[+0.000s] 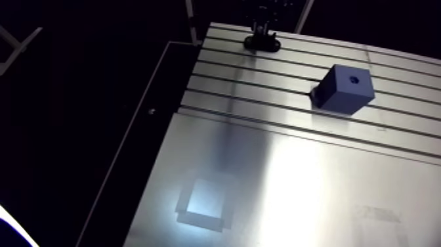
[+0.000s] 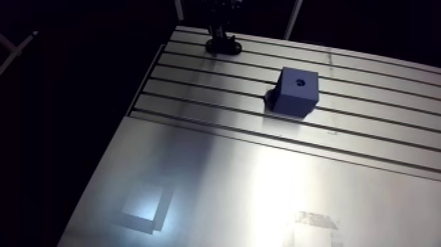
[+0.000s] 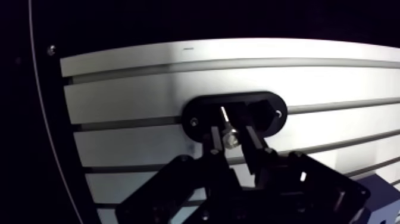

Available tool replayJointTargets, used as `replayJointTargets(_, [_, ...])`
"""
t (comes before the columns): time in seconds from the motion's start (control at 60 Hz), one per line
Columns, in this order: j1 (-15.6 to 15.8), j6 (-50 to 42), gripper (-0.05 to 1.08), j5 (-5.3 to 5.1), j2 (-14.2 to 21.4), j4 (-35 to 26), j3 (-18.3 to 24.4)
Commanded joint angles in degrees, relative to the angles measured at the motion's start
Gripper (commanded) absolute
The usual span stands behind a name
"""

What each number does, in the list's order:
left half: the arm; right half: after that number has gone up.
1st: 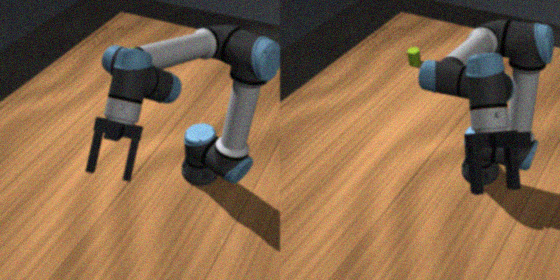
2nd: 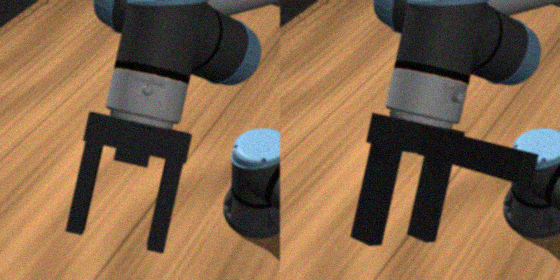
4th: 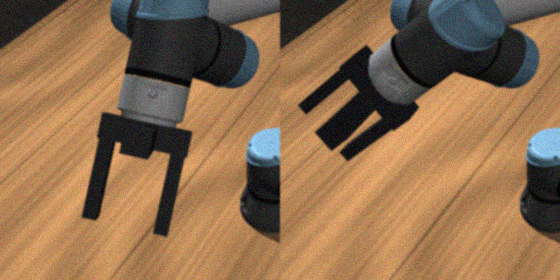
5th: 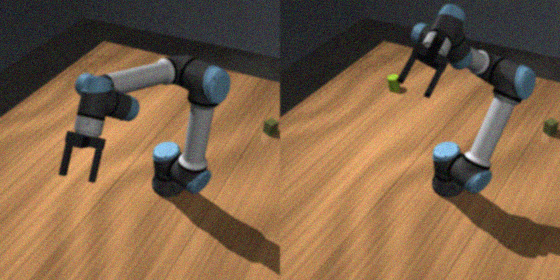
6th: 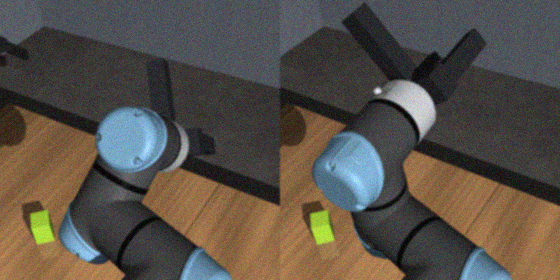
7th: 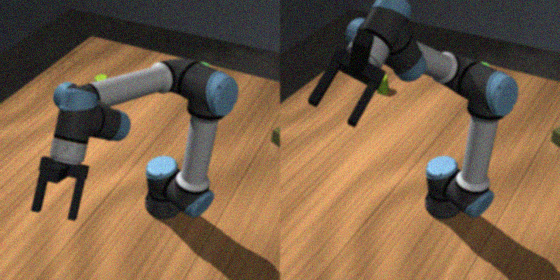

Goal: Pick up the M10 bolt and insert it into the hex recess until seated.

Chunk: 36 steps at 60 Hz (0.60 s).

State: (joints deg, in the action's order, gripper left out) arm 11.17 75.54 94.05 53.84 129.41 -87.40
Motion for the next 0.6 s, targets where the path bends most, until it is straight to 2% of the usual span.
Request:
replayJointTargets(0.017, [0.0,0.0,0.68,0.21,0.0,0.0,0.0])
replayJointTargets(0.333, [0.1,0.0,0.71,-0.3,-0.1,0.0,0.2])
replayJointTargets(0.6, [0.1,0.0,0.71,-0.23,-0.1,0.0,0.2])
